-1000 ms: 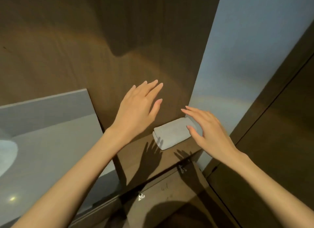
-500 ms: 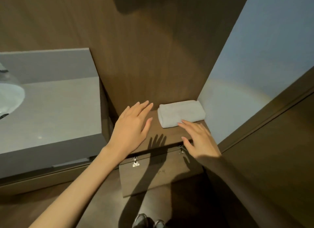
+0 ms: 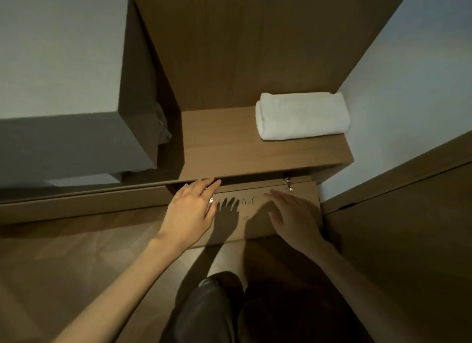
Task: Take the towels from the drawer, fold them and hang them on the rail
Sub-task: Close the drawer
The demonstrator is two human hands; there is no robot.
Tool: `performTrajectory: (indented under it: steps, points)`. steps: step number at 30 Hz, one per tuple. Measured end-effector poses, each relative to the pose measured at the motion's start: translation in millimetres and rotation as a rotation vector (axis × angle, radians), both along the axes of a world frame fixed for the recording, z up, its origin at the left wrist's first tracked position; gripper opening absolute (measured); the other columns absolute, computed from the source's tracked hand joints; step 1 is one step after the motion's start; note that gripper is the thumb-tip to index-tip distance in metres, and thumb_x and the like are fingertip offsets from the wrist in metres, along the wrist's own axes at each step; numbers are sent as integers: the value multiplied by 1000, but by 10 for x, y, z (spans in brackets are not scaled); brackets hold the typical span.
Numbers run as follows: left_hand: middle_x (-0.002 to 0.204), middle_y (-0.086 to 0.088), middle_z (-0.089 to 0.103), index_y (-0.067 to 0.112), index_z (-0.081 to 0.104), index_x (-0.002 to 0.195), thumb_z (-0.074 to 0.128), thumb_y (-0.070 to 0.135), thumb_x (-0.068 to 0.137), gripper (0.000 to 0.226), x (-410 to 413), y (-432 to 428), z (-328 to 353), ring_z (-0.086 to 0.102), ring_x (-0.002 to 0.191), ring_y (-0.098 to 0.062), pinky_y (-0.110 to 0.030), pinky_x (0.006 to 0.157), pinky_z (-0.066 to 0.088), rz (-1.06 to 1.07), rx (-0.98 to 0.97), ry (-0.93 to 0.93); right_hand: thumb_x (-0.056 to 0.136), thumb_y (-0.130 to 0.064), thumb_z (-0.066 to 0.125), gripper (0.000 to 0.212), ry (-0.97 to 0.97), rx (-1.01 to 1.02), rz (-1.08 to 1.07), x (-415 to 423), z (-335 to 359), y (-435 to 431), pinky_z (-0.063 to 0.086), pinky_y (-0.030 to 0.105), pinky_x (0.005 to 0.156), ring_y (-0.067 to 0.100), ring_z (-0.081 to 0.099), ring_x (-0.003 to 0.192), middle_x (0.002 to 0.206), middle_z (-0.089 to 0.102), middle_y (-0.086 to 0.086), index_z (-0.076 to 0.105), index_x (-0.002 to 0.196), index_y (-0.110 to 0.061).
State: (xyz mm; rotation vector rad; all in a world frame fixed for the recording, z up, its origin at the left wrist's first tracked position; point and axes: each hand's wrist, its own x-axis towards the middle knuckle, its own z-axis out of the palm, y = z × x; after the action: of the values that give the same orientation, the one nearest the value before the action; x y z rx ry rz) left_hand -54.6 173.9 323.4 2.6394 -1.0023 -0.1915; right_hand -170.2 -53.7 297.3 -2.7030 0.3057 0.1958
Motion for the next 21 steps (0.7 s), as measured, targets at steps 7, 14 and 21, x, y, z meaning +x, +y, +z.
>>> performTrajectory:
  steps: [7, 14, 21]
  points:
    - [150, -1, 40, 24, 35, 148, 46, 32, 99, 51, -159, 117, -2329, 40, 136, -21, -38, 109, 34, 105, 143, 123, 96, -24, 54, 49, 137, -32, 56, -87, -2196, -230, 28, 36, 117, 16, 34, 138, 151, 37, -5, 41, 143, -28]
    - [159, -2, 18, 30, 9, 153, 43, 40, 99, 65, -262, 229, -4499, 26, 143, -23, -39, 109, 34, 150, 345, 275, 93, -16, 56, 74, 300, 1, 0, -54, -4160, -338, 17, 43, 118, 27, 14, 147, 162, 7, -6, 17, 150, -42]
    - [160, -7, -14, 37, -12, 151, 54, 45, 93, 87, -365, 187, -5504, 2, 147, -38, -47, 112, 30, 129, 512, 257, 90, -7, 58, 91, 360, -67, 83, -1, -5215, -279, 9, 49, 119, 33, -3, 148, 162, -9, -6, 5, 151, -48]
